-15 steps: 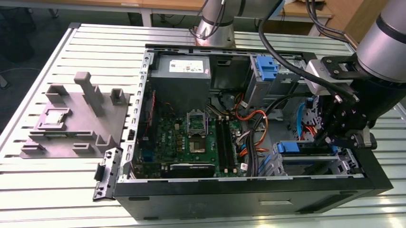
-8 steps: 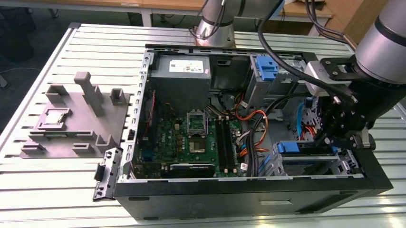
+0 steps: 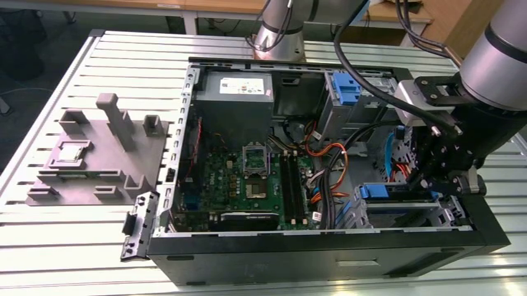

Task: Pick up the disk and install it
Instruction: 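Insert the first disk wire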

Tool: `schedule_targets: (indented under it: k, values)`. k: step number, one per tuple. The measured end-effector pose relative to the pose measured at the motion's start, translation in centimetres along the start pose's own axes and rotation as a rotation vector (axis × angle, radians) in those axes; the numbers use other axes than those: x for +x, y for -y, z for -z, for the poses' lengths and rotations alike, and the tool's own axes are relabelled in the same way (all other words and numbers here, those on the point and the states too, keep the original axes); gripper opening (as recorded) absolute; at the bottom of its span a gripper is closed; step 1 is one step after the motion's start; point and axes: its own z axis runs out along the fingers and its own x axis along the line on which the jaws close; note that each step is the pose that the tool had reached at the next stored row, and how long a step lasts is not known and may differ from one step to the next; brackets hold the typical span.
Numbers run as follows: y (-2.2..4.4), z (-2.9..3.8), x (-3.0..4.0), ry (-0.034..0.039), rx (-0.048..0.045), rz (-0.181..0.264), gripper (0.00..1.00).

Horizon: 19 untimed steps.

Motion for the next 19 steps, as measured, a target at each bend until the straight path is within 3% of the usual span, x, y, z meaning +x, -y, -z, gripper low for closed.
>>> schedule_targets:
  k: [3, 4, 9, 12, 16, 19]
  values:
    - [0.0, 0.01, 0.0, 0.0004, -0.0001, 0.0, 0.18]
    - [0.01, 0.11, 0.0, 0.0002, 0.0, 0.0, 0.24]
    - [0.11, 1.34, 0.02, -0.0002, -0.0053, 0.0, 0.24]
    - [0.13, 1.48, 0.03, 0.0, -0.0085, -0.001, 0.24]
    - [0.14, 1.49, 0.02, -0.0002, -0.0087, -0.001, 0.1]
    - [0.14, 1.49, 0.02, -0.0002, -0.0088, -0.001, 0.1]
